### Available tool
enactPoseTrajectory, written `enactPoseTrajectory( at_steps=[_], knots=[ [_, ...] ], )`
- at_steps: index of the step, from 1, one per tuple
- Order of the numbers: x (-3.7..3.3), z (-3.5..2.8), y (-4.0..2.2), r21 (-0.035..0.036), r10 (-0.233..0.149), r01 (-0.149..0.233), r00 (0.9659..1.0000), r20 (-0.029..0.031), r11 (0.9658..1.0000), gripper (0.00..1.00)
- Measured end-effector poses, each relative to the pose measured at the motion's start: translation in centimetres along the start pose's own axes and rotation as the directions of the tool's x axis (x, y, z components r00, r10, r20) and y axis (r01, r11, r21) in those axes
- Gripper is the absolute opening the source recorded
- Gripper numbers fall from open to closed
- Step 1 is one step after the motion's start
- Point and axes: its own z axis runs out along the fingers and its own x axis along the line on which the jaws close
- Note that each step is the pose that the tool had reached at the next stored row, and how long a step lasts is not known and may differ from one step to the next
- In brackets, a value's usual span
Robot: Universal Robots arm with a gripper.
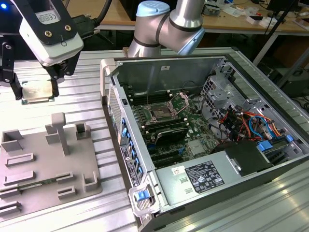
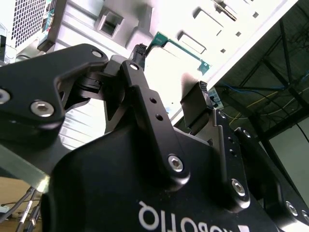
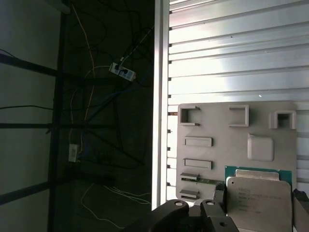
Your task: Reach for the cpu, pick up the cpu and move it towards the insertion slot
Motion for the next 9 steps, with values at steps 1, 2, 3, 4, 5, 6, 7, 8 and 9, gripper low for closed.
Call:
enactPoseTrajectory(
  at_steps=[1,2,3,4,5,6,7,8,9],
  knots=[
    [0.00,0.00,0.00,0.0000,0.000,0.000,1.0000,0.0000,1.0000,0.55],
    [-0.01,0.00,0.00,0.0000,0.000,0.000,1.0000,0.0000,1.0000,0.55],
    [-0.01,0.00,0.00,0.0000,0.000,0.000,1.0000,0.0000,1.0000,0.55],
    [-0.02,0.00,0.00,0.0000,0.000,0.000,1.0000,0.0000,1.0000,0.55],
    [-0.02,0.00,0.00,0.0001,0.000,0.000,1.0000,0.0000,1.0000,0.55],
    [-0.02,0.00,0.00,0.0000,0.000,0.000,1.0000,0.0000,1.0000,0.55],
    [-0.02,0.00,0.00,0.0000,0.000,0.000,1.0000,0.0001,1.0000,0.55],
    [-0.03,0.00,0.00,0.0000,0.000,0.000,1.0000,0.0000,1.0000,0.55],
    [-0.16,-0.01,-0.01,0.0000,0.000,0.000,1.0000,0.0000,1.0000,0.55]
  ],
)
